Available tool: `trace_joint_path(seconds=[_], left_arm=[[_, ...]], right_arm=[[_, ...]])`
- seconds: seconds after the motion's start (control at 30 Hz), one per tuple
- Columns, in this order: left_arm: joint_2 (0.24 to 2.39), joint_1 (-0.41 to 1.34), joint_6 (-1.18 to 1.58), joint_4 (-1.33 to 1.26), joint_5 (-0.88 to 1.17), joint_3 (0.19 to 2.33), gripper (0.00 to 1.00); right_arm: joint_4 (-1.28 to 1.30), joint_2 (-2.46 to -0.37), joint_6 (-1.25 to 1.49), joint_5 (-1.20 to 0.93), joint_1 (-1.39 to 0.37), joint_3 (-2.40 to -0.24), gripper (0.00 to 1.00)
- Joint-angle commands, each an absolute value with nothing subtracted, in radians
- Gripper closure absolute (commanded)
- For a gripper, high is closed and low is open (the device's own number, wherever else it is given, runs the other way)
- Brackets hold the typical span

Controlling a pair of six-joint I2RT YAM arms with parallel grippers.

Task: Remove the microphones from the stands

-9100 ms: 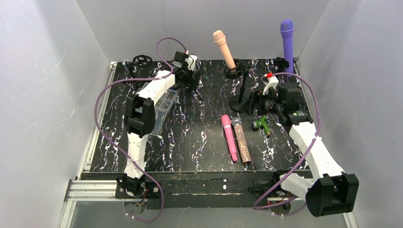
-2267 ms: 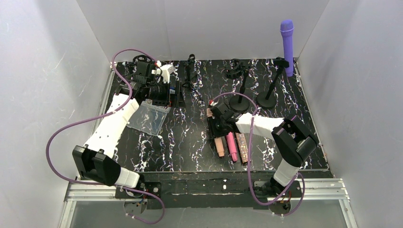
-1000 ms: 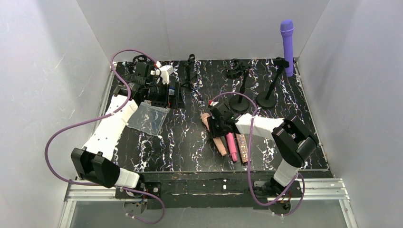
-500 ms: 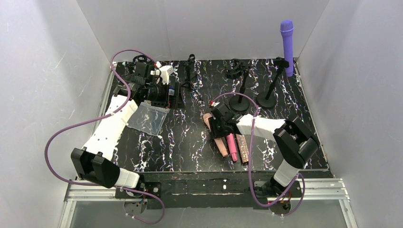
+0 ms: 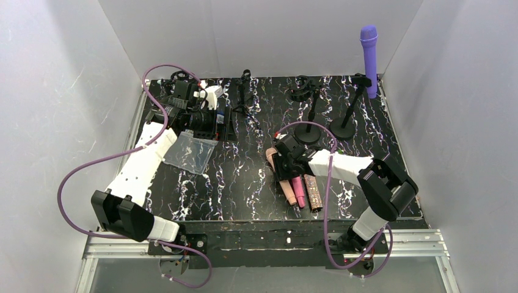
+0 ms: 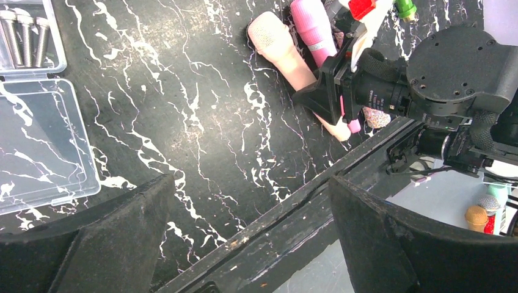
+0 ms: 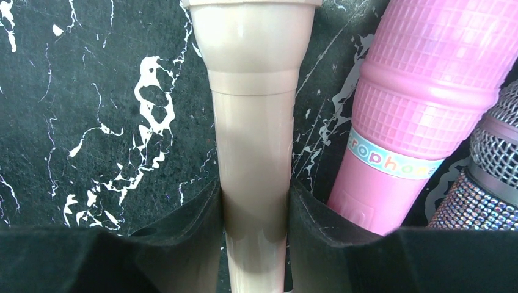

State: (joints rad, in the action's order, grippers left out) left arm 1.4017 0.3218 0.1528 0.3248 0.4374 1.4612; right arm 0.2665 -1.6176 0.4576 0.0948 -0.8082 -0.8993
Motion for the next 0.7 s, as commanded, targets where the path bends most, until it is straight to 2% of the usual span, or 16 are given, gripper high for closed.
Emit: trace_joint_path(seconds=[0.0,0.53,0.67], left_arm=[[1.373,0.32,0.157,0.397,0.445,1.482,0.02],[1.365,0.32,0.156,0.403,0.441,1.478,0.02],[1.362,0.319,0.156,0.403,0.443,1.481,0.02]], right_arm=[[0.25,-1.589,0.478,0.08,-0.808,-0.888,0.82],[0.247,-1.566,0.447,0.067,-0.807,-0.898,0.55],[0.243,-1.569,0.448,0.062,-0.807,-0.897,0.53]])
